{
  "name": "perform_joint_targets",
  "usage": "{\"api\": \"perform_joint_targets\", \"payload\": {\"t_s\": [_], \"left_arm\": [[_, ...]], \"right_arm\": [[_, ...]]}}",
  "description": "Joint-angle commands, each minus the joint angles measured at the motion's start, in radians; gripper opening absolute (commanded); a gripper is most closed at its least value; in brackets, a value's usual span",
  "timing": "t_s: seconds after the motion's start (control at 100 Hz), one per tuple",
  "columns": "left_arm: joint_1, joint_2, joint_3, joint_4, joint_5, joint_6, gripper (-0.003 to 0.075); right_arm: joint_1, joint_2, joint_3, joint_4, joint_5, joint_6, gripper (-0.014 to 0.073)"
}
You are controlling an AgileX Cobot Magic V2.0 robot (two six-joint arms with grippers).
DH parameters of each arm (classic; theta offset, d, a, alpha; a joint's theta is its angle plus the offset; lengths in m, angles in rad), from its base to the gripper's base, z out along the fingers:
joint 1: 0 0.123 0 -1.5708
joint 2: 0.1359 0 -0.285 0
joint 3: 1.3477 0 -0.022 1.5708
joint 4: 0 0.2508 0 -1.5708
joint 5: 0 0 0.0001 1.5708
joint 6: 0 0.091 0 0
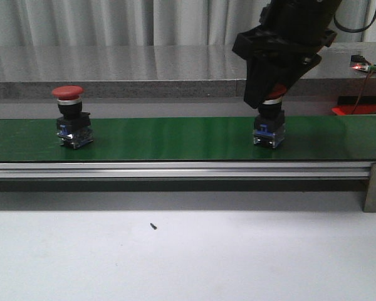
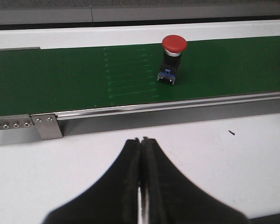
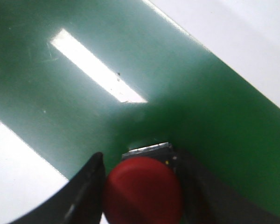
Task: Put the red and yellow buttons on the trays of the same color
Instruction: 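Close the right gripper on the red button and lift it, then carry the red button to the red tray, lower and release it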
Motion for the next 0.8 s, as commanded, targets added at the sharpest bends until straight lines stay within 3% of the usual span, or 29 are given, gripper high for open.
{"api": "perform_joint_targets", "payload": {"t_s": [0.0, 0.31, 0.79], "left_arm": [[-0.007, 0.007, -0.025, -0.024, -0.059, -0.003, -0.0020], [-0.007, 0.007, -0.025, -0.024, -0.059, -0.003, -0.0020], [-0.007, 0.007, -0.025, -0.024, -0.059, -0.003, -0.0020]], "right_arm": [[-0.003, -0.051, -0.033, 0.013, -0.041, -0.008, 0.0124], [-0.087, -0.126, -0.033, -0.001, -0.042, -0.002, 0.0120], [-0.532, -0.190, -0.031, 0.009, -0.038, 0.080, 0.0120]]}}
